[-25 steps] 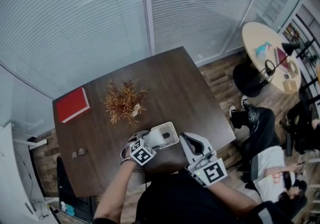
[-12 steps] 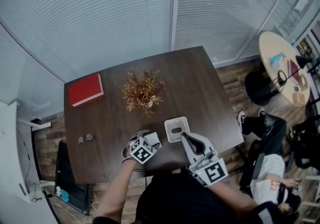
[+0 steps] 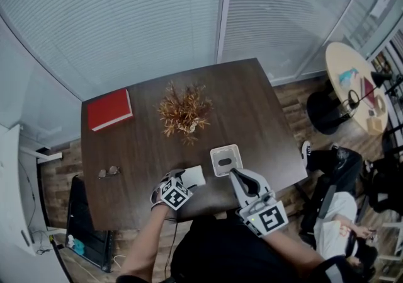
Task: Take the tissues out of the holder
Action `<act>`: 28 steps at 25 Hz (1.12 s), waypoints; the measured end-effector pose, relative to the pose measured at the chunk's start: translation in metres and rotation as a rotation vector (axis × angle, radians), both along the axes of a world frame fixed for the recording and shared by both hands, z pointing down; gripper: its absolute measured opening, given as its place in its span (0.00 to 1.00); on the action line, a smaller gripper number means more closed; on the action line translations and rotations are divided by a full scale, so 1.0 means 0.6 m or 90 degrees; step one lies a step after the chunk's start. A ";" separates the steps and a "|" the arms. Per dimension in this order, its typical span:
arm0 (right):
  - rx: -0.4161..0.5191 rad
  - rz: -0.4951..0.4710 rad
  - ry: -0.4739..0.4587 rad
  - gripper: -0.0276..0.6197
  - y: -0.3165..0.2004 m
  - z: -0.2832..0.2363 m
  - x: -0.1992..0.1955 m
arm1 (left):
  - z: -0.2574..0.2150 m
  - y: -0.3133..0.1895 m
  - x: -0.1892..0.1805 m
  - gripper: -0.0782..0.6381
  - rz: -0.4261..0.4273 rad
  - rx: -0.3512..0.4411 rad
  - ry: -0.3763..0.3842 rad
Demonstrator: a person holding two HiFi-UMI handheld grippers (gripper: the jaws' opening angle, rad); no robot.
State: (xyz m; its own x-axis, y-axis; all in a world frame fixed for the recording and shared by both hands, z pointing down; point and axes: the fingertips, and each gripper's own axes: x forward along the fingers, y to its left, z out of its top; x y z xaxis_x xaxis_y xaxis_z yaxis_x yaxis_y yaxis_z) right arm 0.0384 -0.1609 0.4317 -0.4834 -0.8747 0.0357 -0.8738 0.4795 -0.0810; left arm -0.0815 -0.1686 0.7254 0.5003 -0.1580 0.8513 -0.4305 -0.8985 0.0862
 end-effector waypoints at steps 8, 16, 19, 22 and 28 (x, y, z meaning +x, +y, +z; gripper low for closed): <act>0.000 -0.009 0.007 0.06 0.014 0.000 -0.030 | -0.005 0.015 -0.010 0.54 0.011 0.012 0.013; 0.013 0.003 0.006 0.06 0.017 -0.006 -0.030 | -0.012 0.016 -0.014 0.54 0.032 0.030 0.003; 0.014 0.003 0.006 0.06 0.020 -0.009 -0.036 | -0.016 0.016 -0.015 0.54 0.031 0.033 0.006; 0.019 0.002 0.004 0.06 0.022 -0.012 -0.044 | -0.022 0.019 -0.018 0.54 0.028 0.031 0.016; 0.018 -0.001 0.005 0.06 0.028 -0.009 -0.055 | -0.025 0.023 -0.024 0.54 0.009 0.035 0.033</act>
State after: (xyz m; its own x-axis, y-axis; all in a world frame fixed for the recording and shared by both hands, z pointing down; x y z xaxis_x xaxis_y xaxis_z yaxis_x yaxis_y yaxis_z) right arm 0.0056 -0.1440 0.4262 -0.4844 -0.8747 0.0143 -0.8737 0.4828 -0.0603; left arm -0.0957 -0.1550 0.7102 0.5456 -0.1958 0.8148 -0.4139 -0.9084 0.0589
